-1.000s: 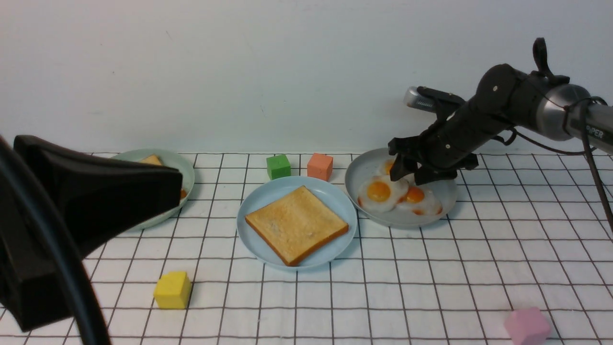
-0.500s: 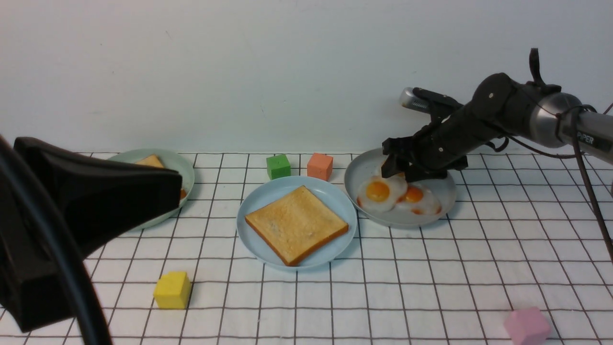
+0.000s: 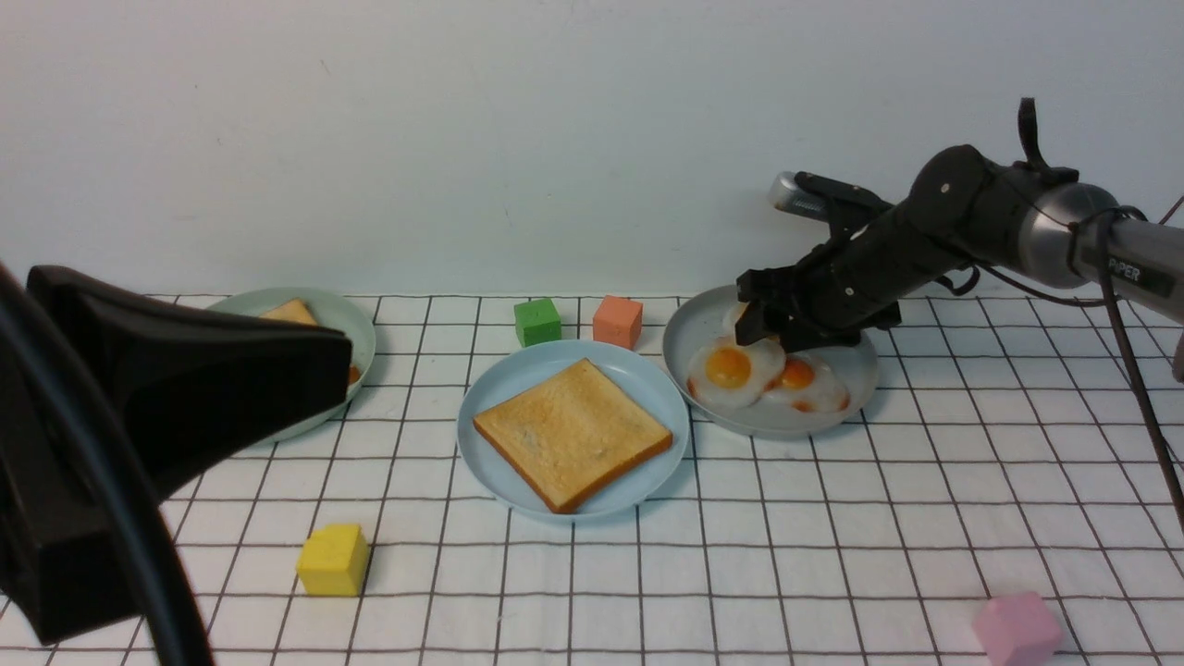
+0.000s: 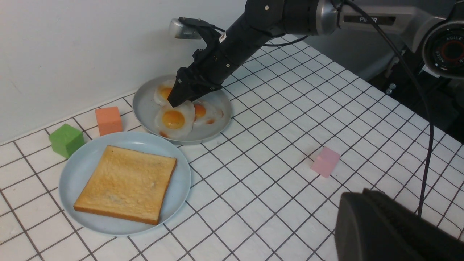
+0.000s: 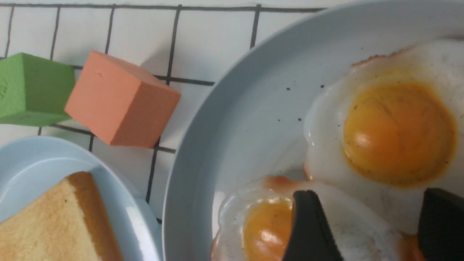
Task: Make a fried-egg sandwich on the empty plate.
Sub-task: Use the right arm to grab a fried egg, then use the right arm to place the fried egg on the slice of bread in the middle
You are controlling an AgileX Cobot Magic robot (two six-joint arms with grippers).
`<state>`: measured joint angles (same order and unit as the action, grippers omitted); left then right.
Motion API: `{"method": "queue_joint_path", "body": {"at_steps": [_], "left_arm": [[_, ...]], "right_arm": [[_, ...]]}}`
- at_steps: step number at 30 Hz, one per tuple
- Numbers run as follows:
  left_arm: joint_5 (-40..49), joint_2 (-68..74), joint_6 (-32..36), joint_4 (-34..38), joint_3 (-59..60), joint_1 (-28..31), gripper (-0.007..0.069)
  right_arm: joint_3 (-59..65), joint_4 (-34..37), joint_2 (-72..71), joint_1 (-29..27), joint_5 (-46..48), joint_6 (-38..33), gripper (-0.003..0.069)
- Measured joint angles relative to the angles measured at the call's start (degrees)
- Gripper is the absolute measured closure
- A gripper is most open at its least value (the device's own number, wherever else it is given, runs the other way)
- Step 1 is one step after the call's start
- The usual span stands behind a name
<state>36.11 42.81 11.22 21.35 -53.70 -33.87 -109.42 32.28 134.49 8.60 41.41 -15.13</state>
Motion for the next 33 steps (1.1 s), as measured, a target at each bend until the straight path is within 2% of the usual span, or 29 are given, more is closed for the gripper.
{"method": "queue_joint_path", "body": {"at_steps": [5,9,10,11,14,19,30,33], "left_arm": [[0.1,0.0,0.0,0.0,0.0,0.0,0.0638],[0.1,0.0,0.0,0.0,0.0,0.0,0.0638],[0.1,0.0,0.0,0.0,0.0,0.0,0.0638],[0.1,0.0,0.0,0.0,0.0,0.0,0.0638],[0.1,0.0,0.0,0.0,0.0,0.0,0.0638],[-0.5,0.0,0.0,0.0,0.0,0.0,0.0638],[-0.55,0.0,0.0,-0.33,0.0,0.0,0.0638],[-0.55,0.0,0.0,-1.95,0.0,0.0,0.0638]], "right_arm": [[0.0,0.05,0.0,0.0,0.0,-0.01,0.0258],[0.0,-0.25,0.0,-0.12,0.54,-0.01,0.0349],[0.0,-0.25,0.0,-0.12,0.59,-0.01,0.0349],[0.0,-0.25,0.0,-0.23,1.05,-0.01,0.0401],[0.0,-0.05,-0.21,-0.33,1.71,-0.01,0.0456],[0.0,0.13,-2.28,-0.64,3.39,-0.01,0.0591],[0.0,-0.65,-9.97,-2.47,10.49,-1.56,0.0594],[0.06,2.74,-13.99,-2.41,16.21,-3.96,0.0594]]}}
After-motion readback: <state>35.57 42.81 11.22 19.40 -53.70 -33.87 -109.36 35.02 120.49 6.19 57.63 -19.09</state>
